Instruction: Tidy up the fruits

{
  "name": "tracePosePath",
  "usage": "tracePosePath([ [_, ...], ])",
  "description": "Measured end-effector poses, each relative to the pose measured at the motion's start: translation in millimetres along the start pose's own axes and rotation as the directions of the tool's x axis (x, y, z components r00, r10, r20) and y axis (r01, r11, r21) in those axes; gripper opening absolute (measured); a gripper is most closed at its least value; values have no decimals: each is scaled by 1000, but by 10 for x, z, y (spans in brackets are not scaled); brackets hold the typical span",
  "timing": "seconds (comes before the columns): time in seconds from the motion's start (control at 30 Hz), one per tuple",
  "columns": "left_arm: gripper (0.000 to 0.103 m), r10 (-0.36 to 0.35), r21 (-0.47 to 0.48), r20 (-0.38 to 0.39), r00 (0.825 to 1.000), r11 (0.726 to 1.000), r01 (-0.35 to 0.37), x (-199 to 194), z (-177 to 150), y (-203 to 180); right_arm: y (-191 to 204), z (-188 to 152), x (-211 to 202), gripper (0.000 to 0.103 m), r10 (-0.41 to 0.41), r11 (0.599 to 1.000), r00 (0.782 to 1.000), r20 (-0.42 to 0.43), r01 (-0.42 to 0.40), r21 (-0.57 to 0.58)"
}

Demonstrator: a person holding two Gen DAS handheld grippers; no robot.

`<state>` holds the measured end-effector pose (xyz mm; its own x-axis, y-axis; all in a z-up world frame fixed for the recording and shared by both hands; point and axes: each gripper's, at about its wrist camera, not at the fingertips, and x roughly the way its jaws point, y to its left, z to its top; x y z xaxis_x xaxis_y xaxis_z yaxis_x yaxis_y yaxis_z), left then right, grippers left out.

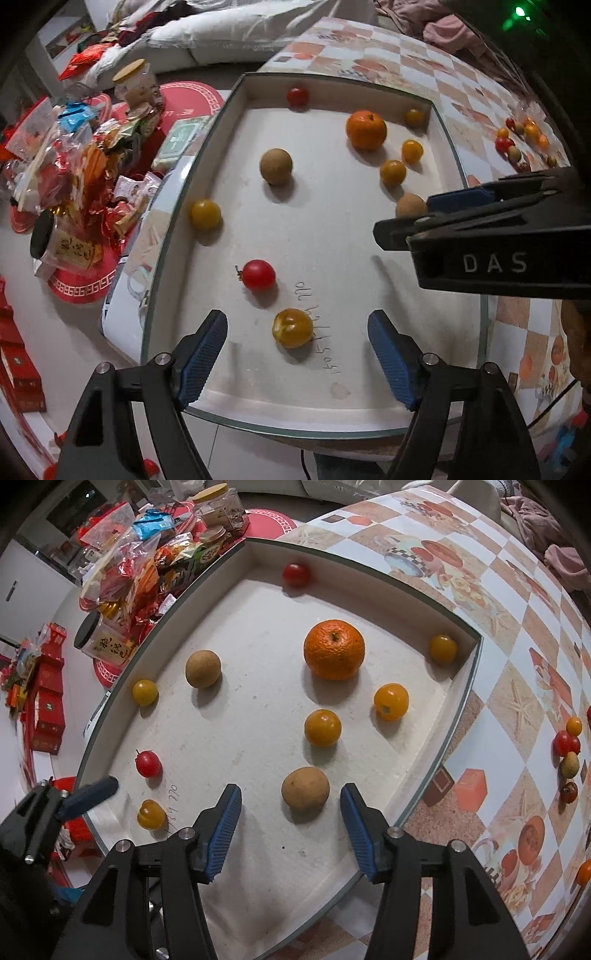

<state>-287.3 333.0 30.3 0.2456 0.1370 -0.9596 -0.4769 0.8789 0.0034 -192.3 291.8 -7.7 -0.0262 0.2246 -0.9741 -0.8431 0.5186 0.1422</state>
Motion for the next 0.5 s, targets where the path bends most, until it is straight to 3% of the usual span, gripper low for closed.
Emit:
tracePosePath([
  [0.17,79,7,12,-15,1000,1000,-6,-8,27,2,-23,3,-55,62,1,1000,1000,8,-1,10],
  [0.2,79,2,8,-19,1000,1000,-2,-23,37,8,-20,11,-89,65,3,1000,1000,13,-3,11],
  [0.27,79,4,2,-24,1000,1000,-4,-54,56,17,-21,23,-166,82,4,1000,1000,22,-5,15],
  [0.47,79,8,5,-47,999,1000,-8,-159,98,34,-2,9,-390,85,-22,999,999,31,21,40],
  [0.5,84,9,3,-43,999,1000,-9,-189,104,41,-1,-8,-430,85,-32,998,999,28,31,46],
])
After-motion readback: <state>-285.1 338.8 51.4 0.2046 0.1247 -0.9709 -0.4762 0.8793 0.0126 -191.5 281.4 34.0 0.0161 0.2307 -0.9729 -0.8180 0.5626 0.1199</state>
